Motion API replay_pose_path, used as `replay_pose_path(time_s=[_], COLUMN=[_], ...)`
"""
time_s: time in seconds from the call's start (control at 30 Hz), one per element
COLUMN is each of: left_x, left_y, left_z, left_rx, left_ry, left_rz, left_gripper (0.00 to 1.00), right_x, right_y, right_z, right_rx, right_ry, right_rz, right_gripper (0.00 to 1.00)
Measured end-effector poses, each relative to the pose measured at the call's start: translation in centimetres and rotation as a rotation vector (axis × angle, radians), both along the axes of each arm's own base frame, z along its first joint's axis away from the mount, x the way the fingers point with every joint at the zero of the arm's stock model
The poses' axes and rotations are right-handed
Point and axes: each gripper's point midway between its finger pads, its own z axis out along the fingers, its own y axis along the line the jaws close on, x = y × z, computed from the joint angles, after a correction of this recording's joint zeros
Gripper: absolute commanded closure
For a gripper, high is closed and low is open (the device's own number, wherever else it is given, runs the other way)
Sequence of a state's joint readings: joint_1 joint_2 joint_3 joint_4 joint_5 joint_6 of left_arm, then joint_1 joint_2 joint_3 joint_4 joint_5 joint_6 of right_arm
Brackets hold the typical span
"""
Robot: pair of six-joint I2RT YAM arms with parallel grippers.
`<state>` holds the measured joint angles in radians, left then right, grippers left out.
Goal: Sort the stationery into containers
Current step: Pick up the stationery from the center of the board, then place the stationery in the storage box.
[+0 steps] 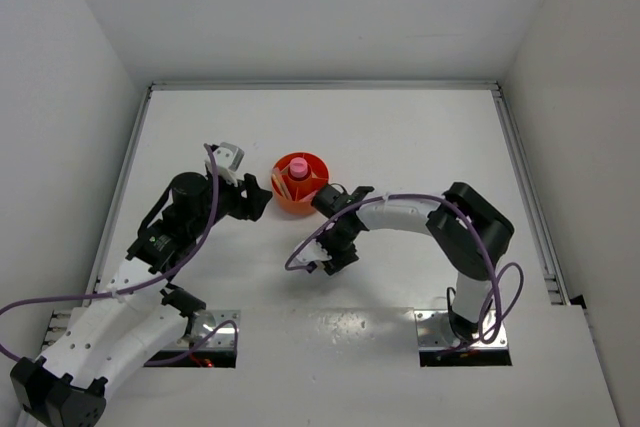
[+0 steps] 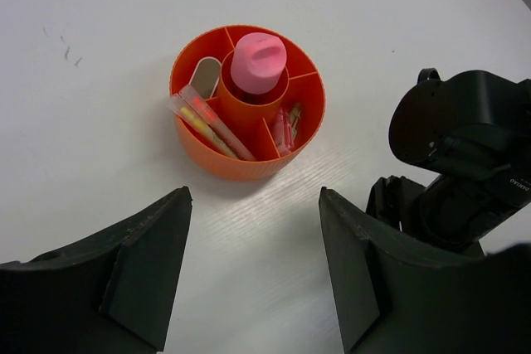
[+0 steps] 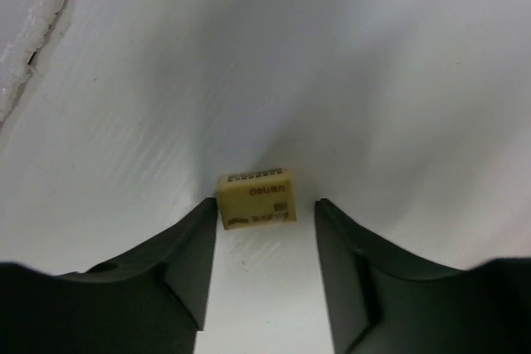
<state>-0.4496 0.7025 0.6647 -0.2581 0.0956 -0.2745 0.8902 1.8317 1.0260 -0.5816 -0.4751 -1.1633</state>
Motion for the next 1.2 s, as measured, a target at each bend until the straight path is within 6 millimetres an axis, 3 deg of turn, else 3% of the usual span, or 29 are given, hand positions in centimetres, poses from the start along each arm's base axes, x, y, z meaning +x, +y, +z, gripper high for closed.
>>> replay_pose_path(time_s=[0.2,0.3,0.43,0.5,0.67,0.87,0.93,1.1,1.2], left_x=[0.0,0.0,0.0,0.0,0.0,0.0,0.0,0.0,0.0], left_y=[0.1,0.1,0.1,0.1,0.1,0.1,0.1,0.1,0.1], left_z=[-0.1,-0.1,-0.1,-0.1,-0.1,-0.1,-0.1,-0.1,-0.1], left_rx=[0.002,0.003,0.003,0.003,0.003,0.003,0.003,0.003,0.003], left_ry=[0.002,0.002,0.002,0.002,0.002,0.002,0.002,0.002,0.001], left_rz=[0.004,0.005,0.006,0.006,0.006,0.006,0.006,0.006,0.006], left_gripper=[0.31,0.31,0.31,0.31,0.31,0.31,0.31,0.31,0.31], right_x=[-0.1,-0.1,0.5,1.5,6.5,11.4,13.6,18.3,21.5], right_y=[0.2,0.1,-0.2,-0.4,-0.5,-4.4,-5.1,-6.3,-5.2], right_z=[0.0,0.0,0.6,1.7,7.2,14.7,15.5,14.6,15.2], right_rx=[-0.009,-0.012,-0.042,-0.058,0.037,0.226,0.241,0.213,0.230], right_ry=[-0.002,0.001,-0.013,-0.049,-0.256,-0.523,-0.560,-0.502,-0.401], right_rz=[-0.008,-0.021,-0.100,-0.202,-0.489,-0.871,-0.991,-1.217,-1.307], right_gripper=[0.75,0.81,1.00,1.00,1.00,1.00,1.00,1.00,1.00])
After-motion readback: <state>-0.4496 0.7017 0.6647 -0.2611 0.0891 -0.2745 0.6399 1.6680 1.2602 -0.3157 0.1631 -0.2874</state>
